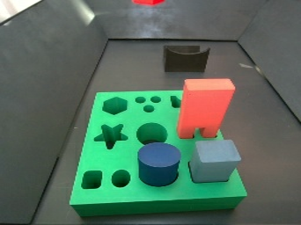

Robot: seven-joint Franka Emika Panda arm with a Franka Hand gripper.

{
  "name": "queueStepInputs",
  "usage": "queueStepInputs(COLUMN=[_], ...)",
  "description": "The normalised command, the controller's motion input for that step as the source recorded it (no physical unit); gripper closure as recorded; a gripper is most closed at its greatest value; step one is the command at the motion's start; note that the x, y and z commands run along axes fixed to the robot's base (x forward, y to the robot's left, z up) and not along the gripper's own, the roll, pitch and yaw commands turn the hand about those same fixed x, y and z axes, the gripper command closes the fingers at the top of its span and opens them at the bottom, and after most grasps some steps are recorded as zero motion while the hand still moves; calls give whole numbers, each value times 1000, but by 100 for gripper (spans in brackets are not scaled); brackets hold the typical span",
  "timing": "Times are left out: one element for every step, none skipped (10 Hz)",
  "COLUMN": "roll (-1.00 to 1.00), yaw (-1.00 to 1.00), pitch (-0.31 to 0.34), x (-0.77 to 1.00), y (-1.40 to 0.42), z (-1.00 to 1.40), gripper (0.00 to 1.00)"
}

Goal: Pick up the hexagon object. Move up. Place the hexagon object on the fixture. Regrasp the hexagon object. Move to above the board. Insert the hexagon object.
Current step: Insert the hexagon object.

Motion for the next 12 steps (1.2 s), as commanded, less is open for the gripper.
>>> queueStepInputs(roll=[-100,-131,-141,-143,-86,-79,-86,0,0,-40,-76,-103], yaw=[-794,-706,-591,-491,-331,-326,-171,0,-49,-57,-106,-169], pitch=[-140,-127,-34,0,23,0,0,26,0,0,-49,-86], x=[-66,-23,-31,0,0,-83,0,40,-171,-151,-189,-80], y=[49,97,74,100,106,0,29,0,-46,-51,-126,-123], z=[-606,-549,-509,-400,-394,-451,-360,-14,-280,-323,-286,-217], gripper=[100,100,100,100,100,100,100,100,100,100,100,100])
